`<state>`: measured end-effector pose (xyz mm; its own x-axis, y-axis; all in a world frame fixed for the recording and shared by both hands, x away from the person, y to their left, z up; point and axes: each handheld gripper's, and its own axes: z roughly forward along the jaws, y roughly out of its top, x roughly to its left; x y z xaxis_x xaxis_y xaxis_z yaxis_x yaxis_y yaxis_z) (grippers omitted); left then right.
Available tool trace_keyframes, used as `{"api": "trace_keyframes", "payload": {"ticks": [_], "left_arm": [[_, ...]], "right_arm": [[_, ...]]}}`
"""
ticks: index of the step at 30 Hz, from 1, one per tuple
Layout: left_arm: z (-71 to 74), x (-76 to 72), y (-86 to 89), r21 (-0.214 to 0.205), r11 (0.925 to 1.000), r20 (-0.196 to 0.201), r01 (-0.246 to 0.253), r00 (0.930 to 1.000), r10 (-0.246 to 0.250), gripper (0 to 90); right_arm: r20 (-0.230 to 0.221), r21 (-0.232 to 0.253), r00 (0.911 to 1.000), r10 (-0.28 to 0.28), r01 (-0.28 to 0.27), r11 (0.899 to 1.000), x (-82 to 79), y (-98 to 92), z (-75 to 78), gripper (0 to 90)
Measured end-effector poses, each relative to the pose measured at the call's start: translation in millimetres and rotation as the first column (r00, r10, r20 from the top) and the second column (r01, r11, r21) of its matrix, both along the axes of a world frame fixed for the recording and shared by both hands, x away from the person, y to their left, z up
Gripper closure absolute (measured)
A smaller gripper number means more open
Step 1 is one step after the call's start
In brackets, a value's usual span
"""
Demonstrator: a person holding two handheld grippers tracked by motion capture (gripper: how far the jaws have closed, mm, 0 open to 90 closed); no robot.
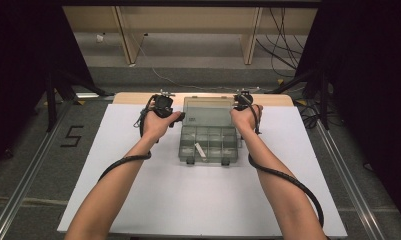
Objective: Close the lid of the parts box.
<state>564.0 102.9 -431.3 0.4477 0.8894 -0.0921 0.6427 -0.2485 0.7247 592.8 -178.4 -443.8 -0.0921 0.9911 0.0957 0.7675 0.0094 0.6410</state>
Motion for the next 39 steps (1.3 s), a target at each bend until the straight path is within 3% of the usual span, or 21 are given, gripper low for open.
{"api": "trace_keyframes", "payload": {"ticks": [3,4,5,7,10,11,12,13,14,15,18,21,23,25,26,27,29,31,32,38,39], "left_arm": [[-7.8,9.1,-5.0,-0.007,0.9997,-0.049,-0.025,0.9985,0.025,50.7],[-10.1,11.8,-7.0,-0.028,0.9987,-0.060,-0.043,0.9973,0.041,52.8],[-12.0,14.6,-8.0,-0.044,0.9978,-0.079,-0.050,0.9958,0.047,55.0],[-14.7,19.5,-10.4,-0.042,0.9971,-0.106,-0.064,0.9926,0.059,58.9],[-16.6,24.5,-15.0,-0.039,0.9959,-0.132,-0.082,0.9884,0.076,64.1],[-16.7,24.8,-17.5,-0.052,0.9938,-0.152,-0.098,0.9843,0.089,65.8],[-16.7,25.9,-18.8,-0.054,0.9938,-0.158,-0.097,0.9836,0.087,67.6],[-16.7,26.7,-20.2,-0.059,0.9928,-0.165,-0.104,0.9818,0.093,68.7],[-16.7,27.3,-21.1,-0.059,0.9913,-0.171,-0.117,0.9797,0.106,70.0],[-16.9,27.8,-21.9,-0.062,0.9894,-0.177,-0.132,0.9769,0.119,71.4],[-18.5,28.3,-22.9,-0.075,0.9847,-0.195,-0.157,0.9708,0.140,75.3],[-18.0,28.2,-23.3,-0.081,0.9812,-0.193,-0.175,0.9685,0.157,77.7],[-17.5,28.5,-22.1,-0.061,0.9840,-0.183,-0.167,0.9711,0.153,80.1],[-17.1,27.3,-24.3,-0.075,0.9766,-0.183,-0.202,0.9654,0.185,83.2],[-16.8,27.1,-24.1,-0.071,0.9762,-0.180,-0.205,0.9652,0.189,84.9],[-16.2,26.5,-22.7,-0.068,0.9776,-0.179,-0.199,0.9664,0.184,86.0],[-16.0,24.8,-23.7,-0.101,0.9679,-0.176,-0.230,0.9616,0.210,87.5],[-15.5,22.4,-23.0,-0.096,0.9706,-0.165,-0.221,0.9651,0.203,88.0],[-15.3,21.2,-23.0,-0.098,0.9700,-0.158,-0.223,0.9658,0.206,88.3],[-12.9,15.3,-23.6,-0.087,0.9719,-0.114,-0.219,0.9715,0.208,89.1],[-12.6,14.3,-23.6,-0.087,0.9726,-0.111,-0.216,0.9723,0.206,89.2]], "right_arm": [[0.010,0.005,0.9999,0.008,-0.008,1.000,-2.7,-1.1,1.7,90.0],[0.030,-0.016,0.9990,0.033,-0.032,0.999,-2.8,-3.3,1.1,90.0],[0.017,0.005,0.9997,0.019,-0.019,1.000,-4.2,-2.2,3.4,90.0],[0.047,-0.025,0.9983,0.036,-0.035,0.999,-5.4,-3.7,2.5,90.0],[0.055,-0.015,0.9974,0.045,-0.044,0.999,-7.4,-4.7,4.4,90.0],[0.033,0.021,0.9994,0.013,-0.014,1.000,-9.6,-1.9,6.6,90.0],[0.038,0.020,0.9992,0.007,-0.008,1.000,-10.3,-1.4,6.9,90.0],[0.064,-0.006,0.9972,0.039,-0.039,0.999,-10.5,-4.3,5.7,90.0],[0.042,0.027,0.9989,0.019,-0.020,0.999,-12.3,-2.3,8.1,90.0],[0.064,0.006,0.9974,0.033,-0.034,0.999,-12.6,-4.2,6.9,90.0],[0.064,0.022,0.9975,0.029,-0.031,0.999,-15.1,-4.1,8.6,90.0],[0.071,0.018,0.9969,0.033,-0.035,0.999,-16.2,-6.1,8.9,90.0],[0.077,0.014,0.9963,0.039,-0.040,0.999,-17.2,-6.7,8.6,90.0],[0.080,0.004,0.9960,0.041,-0.041,0.999,-17.7,-6.7,9.5,90.0],[0.094,-0.001,0.9940,0.057,-0.057,0.998,-17.7,-8.1,9.3,90.0],[0.080,0.020,0.9962,0.034,-0.036,0.999,-19.1,-6.1,10.2,90.0],[0.092,0.009,0.9948,0.044,-0.045,0.999,-20.1,-7.3,9.9,90.0],[0.094,0.009,0.9943,0.051,-0.052,0.999,-21.1,-8.2,11.0,90.0],[0.101,0.034,0.9947,0.019,-0.023,0.999,-21.0,-5.5,11.1,90.0],[0.158,-0.002,0.9845,0.076,-0.077,0.997,-22.7,-12.6,10.2,90.0],[0.170,0.032,0.9846,0.043,-0.049,0.998,-22.4,-9.8,10.2,90.0]]}}
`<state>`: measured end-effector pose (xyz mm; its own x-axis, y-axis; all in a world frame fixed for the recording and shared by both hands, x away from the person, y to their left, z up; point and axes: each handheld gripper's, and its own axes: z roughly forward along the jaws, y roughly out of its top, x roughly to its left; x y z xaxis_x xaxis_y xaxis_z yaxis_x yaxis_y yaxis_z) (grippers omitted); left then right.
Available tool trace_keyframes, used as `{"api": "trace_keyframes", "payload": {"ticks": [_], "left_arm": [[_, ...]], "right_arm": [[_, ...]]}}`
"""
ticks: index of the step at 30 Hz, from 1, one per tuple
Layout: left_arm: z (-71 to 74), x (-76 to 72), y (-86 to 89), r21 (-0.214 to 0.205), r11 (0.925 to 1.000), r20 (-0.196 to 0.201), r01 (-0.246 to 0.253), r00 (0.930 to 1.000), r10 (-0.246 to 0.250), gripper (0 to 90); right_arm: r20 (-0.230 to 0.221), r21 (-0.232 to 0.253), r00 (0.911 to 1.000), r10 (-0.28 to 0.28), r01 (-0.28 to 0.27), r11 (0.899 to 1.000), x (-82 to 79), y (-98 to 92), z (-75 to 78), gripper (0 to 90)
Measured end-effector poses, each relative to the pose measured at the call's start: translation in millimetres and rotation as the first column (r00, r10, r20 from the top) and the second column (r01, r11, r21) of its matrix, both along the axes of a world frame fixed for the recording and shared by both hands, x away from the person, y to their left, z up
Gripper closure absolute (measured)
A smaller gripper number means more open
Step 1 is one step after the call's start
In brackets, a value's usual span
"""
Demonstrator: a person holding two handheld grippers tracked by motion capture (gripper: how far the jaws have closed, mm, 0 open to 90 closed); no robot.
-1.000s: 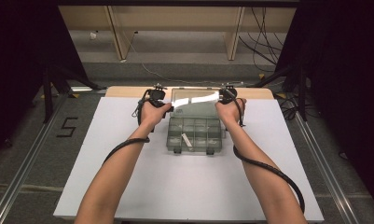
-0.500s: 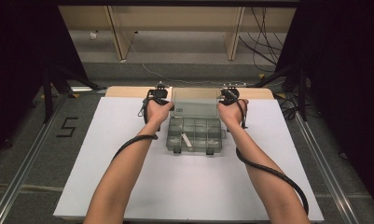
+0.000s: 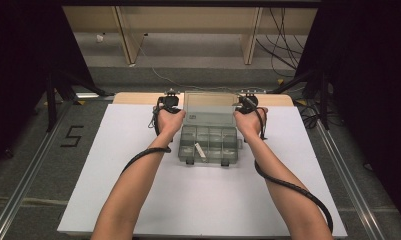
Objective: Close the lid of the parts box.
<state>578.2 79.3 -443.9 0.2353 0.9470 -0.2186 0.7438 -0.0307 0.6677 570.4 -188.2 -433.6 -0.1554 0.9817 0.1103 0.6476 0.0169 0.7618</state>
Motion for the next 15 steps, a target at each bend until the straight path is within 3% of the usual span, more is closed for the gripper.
{"api": "trace_keyframes", "payload": {"ticks": [3,5,7,9,13,15], "left_arm": [[0.4,-2.2,-1.1,0.010,0.9999,0.016,0.006,0.9999,-0.006,89.4],[0.3,-2.8,-1.7,0.010,0.9999,0.022,0.008,0.9997,-0.008,89.5],[0.0,-3.4,-1.7,0.009,0.9999,0.025,0.009,0.9997,-0.009,89.6],[0.0,-4.2,-2.3,0.010,0.9999,0.029,0.010,0.9995,-0.010,89.6],[-0.6,-5.4,-1.6,0.009,0.9999,0.037,0.011,0.9993,-0.011,89.7],[0.2,-6.2,-1.4,0.016,0.9998,0.035,0.015,0.9993,-0.015,89.7]], "right_arm": [[-0.033,-0.011,0.9991,0.028,-0.028,1.000,-2.8,-4.7,1.8,89.9],[-0.059,0.039,0.9980,-0.021,0.024,0.999,-4.1,-1.4,3.6,89.8],[-0.060,0.049,0.9982,-0.004,0.007,0.999,-4.5,-4.5,3.6,89.6],[-0.092,0.060,0.9957,0.009,-0.004,0.998,-5.4,-7.9,5.9,89.4],[-0.074,0.072,0.9970,0.022,-0.016,0.997,-1.8,-9.3,5.3,88.6],[-0.083,0.055,0.9958,0.039,-0.035,0.998,-0.5,-12.4,7.8,87.3]]}}
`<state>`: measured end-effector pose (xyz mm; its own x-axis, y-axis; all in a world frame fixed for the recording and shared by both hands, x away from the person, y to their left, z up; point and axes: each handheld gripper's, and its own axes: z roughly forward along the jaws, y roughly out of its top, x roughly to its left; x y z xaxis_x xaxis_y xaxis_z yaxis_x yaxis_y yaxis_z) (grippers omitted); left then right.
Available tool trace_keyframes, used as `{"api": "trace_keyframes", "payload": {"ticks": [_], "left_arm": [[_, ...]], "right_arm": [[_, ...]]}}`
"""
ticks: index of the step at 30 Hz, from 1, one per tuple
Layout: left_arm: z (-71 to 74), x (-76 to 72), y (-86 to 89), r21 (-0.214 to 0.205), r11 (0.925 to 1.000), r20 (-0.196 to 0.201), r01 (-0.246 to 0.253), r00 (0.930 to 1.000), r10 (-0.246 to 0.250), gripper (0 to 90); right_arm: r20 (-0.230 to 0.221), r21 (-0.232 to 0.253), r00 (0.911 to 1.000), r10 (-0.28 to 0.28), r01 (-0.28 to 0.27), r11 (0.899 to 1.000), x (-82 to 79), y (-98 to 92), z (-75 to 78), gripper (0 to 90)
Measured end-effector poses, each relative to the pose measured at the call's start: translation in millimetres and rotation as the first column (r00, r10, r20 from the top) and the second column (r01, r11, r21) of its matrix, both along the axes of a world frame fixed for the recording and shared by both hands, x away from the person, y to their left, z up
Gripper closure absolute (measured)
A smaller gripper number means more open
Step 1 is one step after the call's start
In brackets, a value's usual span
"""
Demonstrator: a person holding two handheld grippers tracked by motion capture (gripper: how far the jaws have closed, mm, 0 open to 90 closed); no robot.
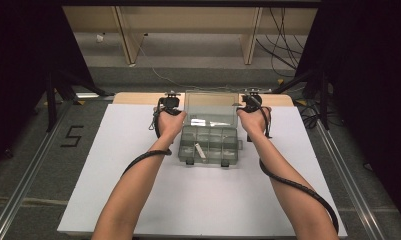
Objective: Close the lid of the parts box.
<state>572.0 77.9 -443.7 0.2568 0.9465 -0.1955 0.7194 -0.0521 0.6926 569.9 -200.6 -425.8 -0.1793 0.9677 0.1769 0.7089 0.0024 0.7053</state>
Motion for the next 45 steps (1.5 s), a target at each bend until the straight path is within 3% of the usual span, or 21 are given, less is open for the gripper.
{"api": "trace_keyframes", "payload": {"ticks": [1,2,3,4,8,13,14,22,26,28,31,32,33,34,36,37,38,39,41,43,45], "left_arm": [[0.1,-0.2,0.0,0.003,1.0000,0.002,0.001,1.0000,-0.001,89.7],[0.3,-0.6,-0.2,0.000,1.0000,0.003,0.003,1.0000,-0.003,89.7],[0.3,-0.8,-0.7,-0.003,1.0000,0.008,-0.001,1.0000,0.001,89.7],[0.3,-0.7,-1.2,-0.008,0.9999,0.012,-0.006,0.9999,0.007,89.7],[2.7,-2.1,-0.6,0.003,1.0000,0.014,0.006,0.9999,-0.006,89.7],[3.7,-2.6,-2.5,-0.012,0.9999,0.029,-0.002,0.9996,0.002,89.7],[4.0,-2.8,-2.3,-0.012,0.9999,0.029,0.004,0.9996,-0.004,89.7],[4.7,-3.8,-0.7,-0.001,0.9997,0.025,0.024,0.9994,-0.024,89.7],[4.5,-4.2,-1.1,0.006,0.9997,0.032,0.022,0.9992,-0.022,89.7],[3.7,-4.5,-0.6,0.007,0.9996,0.035,0.028,0.9990,-0.028,89.7],[0.9,-4.2,-2.1,-0.012,0.9998,0.045,0.016,0.9989,-0.015,89.6],[1.0,-4.3,0.0,0.007,0.9995,0.033,0.032,0.9989,-0.032,89.5],[-0.2,-3.9,0.3,0.000,0.9994,0.031,0.034,0.9989,-0.034,89.5],[-1.9,-3.1,-1.2,-0.021,0.9997,0.041,0.013,0.9991,-0.012,89.4],[-2.2,-3.0,1.8,-0.003,0.9993,0.027,0.037,0.9990,-0.037,89.1],[-3.2,-2.5,0.9,-0.022,0.9994,0.034,0.027,0.9991,-0.026,89.0],[-2.8,-2.1,3.3,-0.012,0.9987,0.022,0.050,0.9985,-0.050,88.8],[-4.1,-1.1,2.3,-0.037,0.9988,0.032,0.032,0.9990,-0.031,88.7],[-4.5,-0.3,4.0,-0.033,0.9980,0.026,0.053,0.9983,-0.053,88.2],[-4.3,1.2,5.5,-0.033,0.9970,0.015,0.070,0.9975,-0.069,87.6],[-3.9,2.4,5.7,-0.023,0.9962,0.016,0.084,0.9963,-0.084,85.3]], "right_arm": [[-0.006,0.012,1.0000,0.002,-0.002,1.000,0.9,0.3,1.7,85.7],[-0.019,0.043,0.9988,-0.044,0.045,0.998,3.0,4.1,4.8,83.0],[0.010,0.023,0.9999,-0.006,0.006,1.000,4.8,0.3,4.6,80.7],[0.023,0.012,0.9997,-0.007,0.007,1.000,7.0,0.0,5.2,79.2],[0.032,0.035,0.9991,-0.029,0.028,0.999,16.7,-0.6,12.5,73.1],[0.058,0.044,0.9983,0.000,-0.002,0.999,26.2,-2.8,19.0,70.0],[0.052,0.059,0.9984,-0.023,0.020,0.998,27.2,-0.9,20.9,70.1],[0.046,0.056,0.9982,-0.038,0.036,0.998,32.9,2.1,21.5,74.0],[0.046,0.048,0.9976,-0.052,0.049,0.998,33.8,0.1,19.9,82.3],[0.016,0.063,0.9958,-0.090,0.089,0.994,33.8,1.4,21.2,86.2],[0.025,0.047,0.9972,-0.070,0.069,0.997,33.5,-1.7,18.2,87.4],[0.028,0.043,0.9971,-0.070,0.069,0.997,33.5,-1.4,17.8,87.6],[0.047,0.011,0.9979,-0.045,0.045,0.999,33.7,-3.4,16.2,87.9],[0.040,0.039,0.9967,-0.071,0.069,0.997,33.3,-0.5,16.8,88.0],[0.037,0.037,0.9955,-0.088,0.086,0.996,30.9,2.3,18.1,88.2],[0.063,0.007,0.9960,-0.063,0.063,0.998,31.0,0.7,17.1,88.3],[0.064,0.005,0.9965,-0.054,0.053,0.999,29.6,0.4,18.0,88.4],[0.065,0.007,0.9953,-0.072,0.072,0.997,28.7,2.1,18.4,88.5],[0.067,0.027,0.9934,-0.093,0.092,0.995,25.8,4.6,19.5,88.6],[0.120,0.003,0.9905,-0.068,0.069,0.998,25.7,2.4,16.7,88.8],[0.089,0.029,0.9906,-0.104,0.102,0.994,22.0,6.7,18.9,88.8]]}}
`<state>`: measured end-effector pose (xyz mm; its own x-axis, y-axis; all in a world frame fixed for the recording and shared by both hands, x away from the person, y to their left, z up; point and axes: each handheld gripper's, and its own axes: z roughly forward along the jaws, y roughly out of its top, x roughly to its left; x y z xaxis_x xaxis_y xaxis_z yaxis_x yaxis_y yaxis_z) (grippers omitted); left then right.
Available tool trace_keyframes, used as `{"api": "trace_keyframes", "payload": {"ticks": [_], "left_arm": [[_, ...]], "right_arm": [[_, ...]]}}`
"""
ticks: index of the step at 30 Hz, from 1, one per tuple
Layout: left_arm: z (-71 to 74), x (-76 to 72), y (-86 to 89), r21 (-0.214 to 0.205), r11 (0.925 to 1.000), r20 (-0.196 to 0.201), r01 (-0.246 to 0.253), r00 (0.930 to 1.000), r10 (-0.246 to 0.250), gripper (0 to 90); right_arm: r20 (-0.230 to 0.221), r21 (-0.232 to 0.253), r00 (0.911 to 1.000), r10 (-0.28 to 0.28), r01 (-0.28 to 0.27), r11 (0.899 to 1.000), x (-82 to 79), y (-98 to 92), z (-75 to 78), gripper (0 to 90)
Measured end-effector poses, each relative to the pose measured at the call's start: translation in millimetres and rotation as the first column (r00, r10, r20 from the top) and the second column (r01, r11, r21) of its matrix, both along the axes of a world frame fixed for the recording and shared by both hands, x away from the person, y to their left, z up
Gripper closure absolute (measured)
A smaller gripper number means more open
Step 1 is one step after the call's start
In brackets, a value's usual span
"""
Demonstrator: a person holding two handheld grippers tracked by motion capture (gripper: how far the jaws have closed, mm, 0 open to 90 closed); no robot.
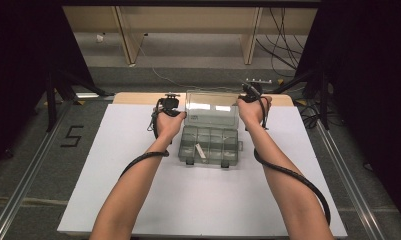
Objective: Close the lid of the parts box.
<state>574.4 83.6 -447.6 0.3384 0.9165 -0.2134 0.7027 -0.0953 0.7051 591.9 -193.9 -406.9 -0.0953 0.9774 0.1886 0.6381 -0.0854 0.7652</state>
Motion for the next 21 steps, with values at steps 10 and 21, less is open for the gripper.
{"api": "trace_keyframes", "payload": {"ticks": [10,21], "left_arm": [[21.3,15.9,0.2,-0.046,0.9989,0.124,0.007,0.9923,-0.002,61.7],[46.7,25.6,-1.4,-0.084,0.9961,0.160,-0.024,0.9863,0.038,73.3]], "right_arm": [[0.075,-0.036,0.9957,0.054,-0.051,0.998,-9.4,-6.0,5.3,88.9],[0.100,-0.019,0.9908,0.092,-0.091,0.996,-21.2,-10.2,9.9,88.8]]}}
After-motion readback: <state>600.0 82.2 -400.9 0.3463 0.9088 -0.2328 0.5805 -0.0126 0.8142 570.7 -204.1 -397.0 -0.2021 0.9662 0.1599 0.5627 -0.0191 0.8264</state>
